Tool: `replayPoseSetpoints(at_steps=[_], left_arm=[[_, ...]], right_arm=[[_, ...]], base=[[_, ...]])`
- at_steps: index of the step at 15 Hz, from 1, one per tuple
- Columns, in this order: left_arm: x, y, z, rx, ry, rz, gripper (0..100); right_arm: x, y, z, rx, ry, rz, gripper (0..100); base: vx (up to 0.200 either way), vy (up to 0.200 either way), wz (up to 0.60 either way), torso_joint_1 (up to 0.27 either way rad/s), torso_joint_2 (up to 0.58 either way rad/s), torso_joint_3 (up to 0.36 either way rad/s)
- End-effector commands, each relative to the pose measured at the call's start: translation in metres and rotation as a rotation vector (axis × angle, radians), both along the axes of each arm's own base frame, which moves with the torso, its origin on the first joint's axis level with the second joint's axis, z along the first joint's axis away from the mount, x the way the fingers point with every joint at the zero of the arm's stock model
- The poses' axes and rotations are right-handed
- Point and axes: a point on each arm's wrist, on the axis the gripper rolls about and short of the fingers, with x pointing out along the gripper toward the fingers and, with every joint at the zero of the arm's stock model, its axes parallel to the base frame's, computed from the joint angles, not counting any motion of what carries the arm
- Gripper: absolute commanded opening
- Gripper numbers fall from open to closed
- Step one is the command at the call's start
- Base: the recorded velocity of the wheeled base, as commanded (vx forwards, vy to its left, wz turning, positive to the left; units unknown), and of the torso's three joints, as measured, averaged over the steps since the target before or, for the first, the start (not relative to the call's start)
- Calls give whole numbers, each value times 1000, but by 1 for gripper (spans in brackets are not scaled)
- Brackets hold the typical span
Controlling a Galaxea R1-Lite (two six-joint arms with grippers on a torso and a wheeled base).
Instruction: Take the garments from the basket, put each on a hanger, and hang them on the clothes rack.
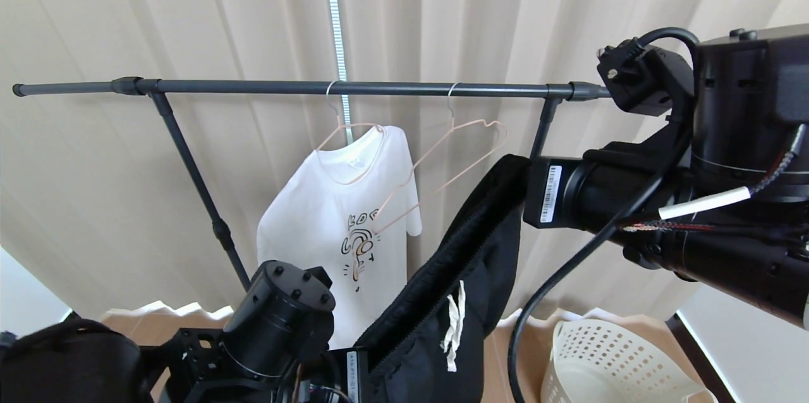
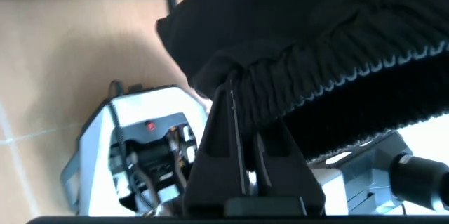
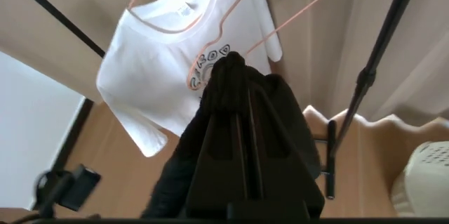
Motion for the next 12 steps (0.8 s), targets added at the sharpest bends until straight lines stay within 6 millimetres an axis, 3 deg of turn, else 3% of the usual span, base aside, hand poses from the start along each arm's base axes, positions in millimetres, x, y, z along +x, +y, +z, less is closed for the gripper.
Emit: replayPoseSetpoints(at_steps=[1,5,8,12], left_arm=[[-1,7,34,-52,-62,9,0],[17,10,74,136,17,-28,0],[33,6,74,258,41,-98,0],[36,1,81,298,-25,-194,0]], right_arm=[[-8,-10,-2,-42,-10,13,0],[-25,-31,-15,-295,25,79,0],[-35,-41,-18,-403,69,107,0],[-35,-38,-26,-462,110,132,0]], base=[[0,0,0,0,0,0],[0,0,0,0,0,0],[0,0,0,0,0,0],[0,0,0,0,0,0]])
